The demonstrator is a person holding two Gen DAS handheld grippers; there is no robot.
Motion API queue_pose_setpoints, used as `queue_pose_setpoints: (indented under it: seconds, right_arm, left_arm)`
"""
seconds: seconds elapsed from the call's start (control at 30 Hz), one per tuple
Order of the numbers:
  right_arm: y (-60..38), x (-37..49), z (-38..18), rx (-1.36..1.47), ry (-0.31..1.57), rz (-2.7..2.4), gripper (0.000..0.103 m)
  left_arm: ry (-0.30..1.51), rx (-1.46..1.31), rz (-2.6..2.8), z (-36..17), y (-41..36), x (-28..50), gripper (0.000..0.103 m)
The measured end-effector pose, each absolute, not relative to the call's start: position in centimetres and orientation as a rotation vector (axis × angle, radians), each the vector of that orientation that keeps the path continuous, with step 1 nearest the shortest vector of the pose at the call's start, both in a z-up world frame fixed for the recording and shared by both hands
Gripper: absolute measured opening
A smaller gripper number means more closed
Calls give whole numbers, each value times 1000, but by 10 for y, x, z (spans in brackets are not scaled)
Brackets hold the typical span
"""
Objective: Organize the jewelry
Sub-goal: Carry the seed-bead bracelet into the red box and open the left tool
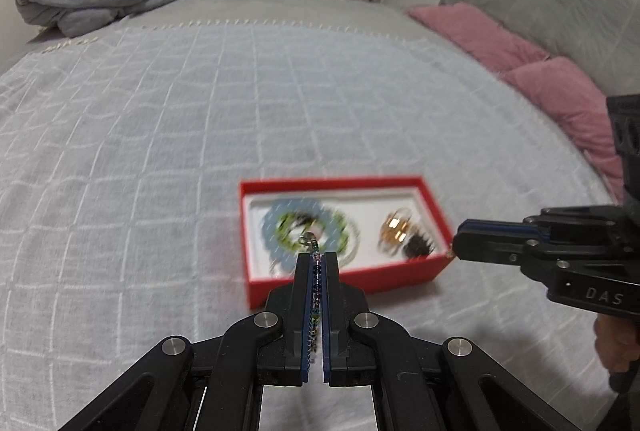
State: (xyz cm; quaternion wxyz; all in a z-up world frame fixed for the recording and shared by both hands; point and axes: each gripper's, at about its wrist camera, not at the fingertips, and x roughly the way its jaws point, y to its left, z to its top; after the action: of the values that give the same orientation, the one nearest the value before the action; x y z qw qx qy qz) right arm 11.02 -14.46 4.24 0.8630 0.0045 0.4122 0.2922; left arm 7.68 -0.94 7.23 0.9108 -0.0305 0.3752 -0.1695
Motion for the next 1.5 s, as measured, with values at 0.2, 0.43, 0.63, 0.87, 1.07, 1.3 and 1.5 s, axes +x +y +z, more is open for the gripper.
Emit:
queue_pose_setpoints:
  seconds: [0.2,0.43,0.63,0.87,1.07,1.3,1.5]
  right_arm:
    - [-166,119,51,68,846,578,9]
    - [-173,129,45,82,858,544,9]
    - [-174,141,34,93,884,514,9]
    - [-174,151,21,96,904,478,9]
    - [-174,158,12,100,918,458,9]
    - [-175,162,6,104,931,449,10]
    - [-175,162,6,111,934,446,10]
  left_arm:
    - [756,-74,-338,76,-22,92,0]
    - [755,-75,-317,68,-35,115,0]
    - [736,-88,-322,57,-38,132,0]
    - [743,-105,-343,49,-41,139,0]
    - [810,-206,-357,31,-32,152,0]
    - [905,-324,-341,9,-15,162,0]
    - [915,-288,-310,7,-14,162,0]
